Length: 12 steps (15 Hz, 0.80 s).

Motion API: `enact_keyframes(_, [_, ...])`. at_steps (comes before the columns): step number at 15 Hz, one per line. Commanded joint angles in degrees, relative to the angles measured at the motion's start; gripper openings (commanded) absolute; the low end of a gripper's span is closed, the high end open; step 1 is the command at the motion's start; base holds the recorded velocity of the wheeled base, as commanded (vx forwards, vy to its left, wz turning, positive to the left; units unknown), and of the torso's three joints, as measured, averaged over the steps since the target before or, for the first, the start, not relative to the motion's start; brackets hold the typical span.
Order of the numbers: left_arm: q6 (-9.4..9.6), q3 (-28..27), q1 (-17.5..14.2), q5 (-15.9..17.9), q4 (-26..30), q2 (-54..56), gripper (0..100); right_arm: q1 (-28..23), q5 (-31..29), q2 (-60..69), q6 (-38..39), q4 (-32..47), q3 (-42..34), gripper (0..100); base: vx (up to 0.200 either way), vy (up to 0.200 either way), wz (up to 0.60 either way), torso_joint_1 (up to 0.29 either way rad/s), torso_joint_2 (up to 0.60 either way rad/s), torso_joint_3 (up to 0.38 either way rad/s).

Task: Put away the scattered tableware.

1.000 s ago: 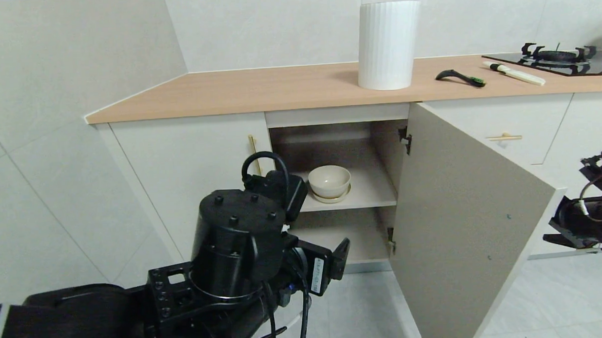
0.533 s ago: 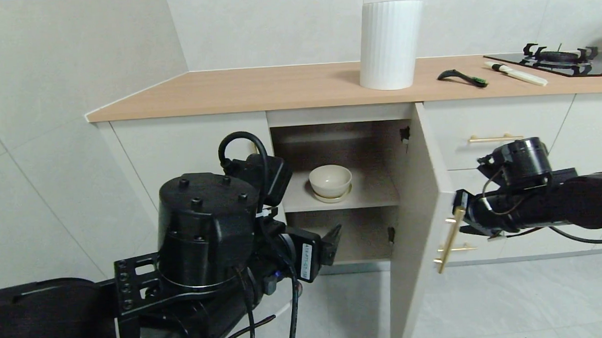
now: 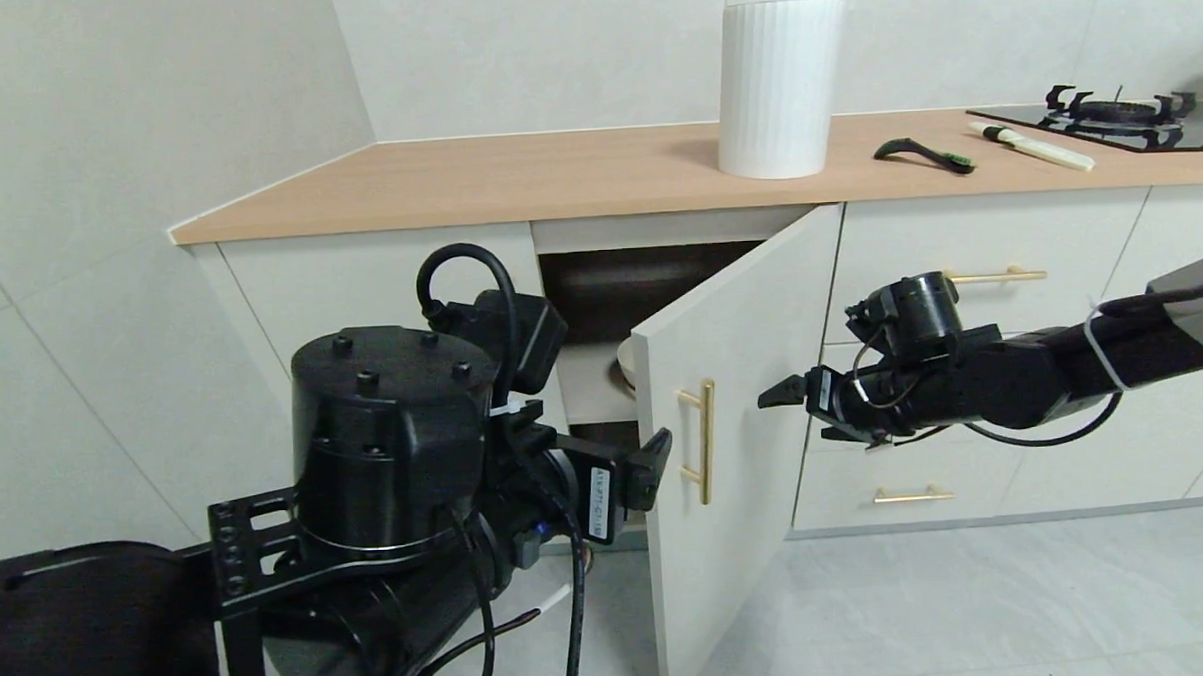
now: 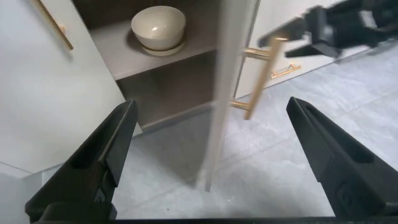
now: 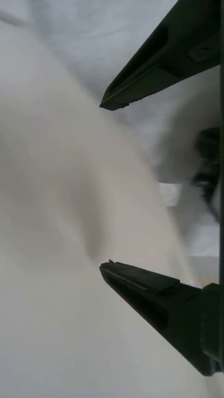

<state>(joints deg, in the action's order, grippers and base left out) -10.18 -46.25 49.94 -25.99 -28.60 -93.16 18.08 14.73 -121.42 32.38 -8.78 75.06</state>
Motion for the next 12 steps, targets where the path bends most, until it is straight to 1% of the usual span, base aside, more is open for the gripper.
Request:
enact_keyframes(1, [0.25, -0.07, -0.2, -0.03, -0.05, 0.88, 100, 1.17, -0.75, -6.46, 0.32, -0.1, 7.74, 100, 0.0, 0.0, 0.0, 0.0, 0.0, 0.0])
enact_keyframes(2, [0.77, 0.02, -0.2, -0.2, 0.03, 1.14, 100, 1.26, -2.16, -7.25, 0.93, -0.1, 8.7, 100, 0.0, 0.0, 0.0, 0.0, 0.0, 0.0])
enact_keyframes(4, [1.3, 0.02, -0.11, -0.73, 0.12, 1.58, 100, 1.26, -2.77, -8.66, 2.6, -0.19, 8.79, 100, 0.0, 0.0, 0.0, 0.0, 0.0, 0.0])
enact_keyframes(6, [1.83, 0.02, -0.11, -1.43, 0.12, 2.55, 100, 1.17, -2.77, -9.28, 2.87, -1.33, 9.84, 100, 0.2, 0.0, 0.0, 0.002, 0.0, 0.002])
enact_keyframes(7, [2.53, 0.2, -0.11, -1.7, 0.21, 3.42, 100, 1.26, -2.77, -9.28, 3.74, -2.21, 10.11, 100, 0.2, 0.0, 0.0, -0.007, 0.0, -0.002])
enact_keyframes(12, [2.71, 0.28, -0.11, -1.7, 0.39, 4.04, 100, 1.26, -2.86, -10.42, 6.73, -6.6, 10.81, 100, 0.2, 0.0, 0.0, 0.003, 0.01, 0.002])
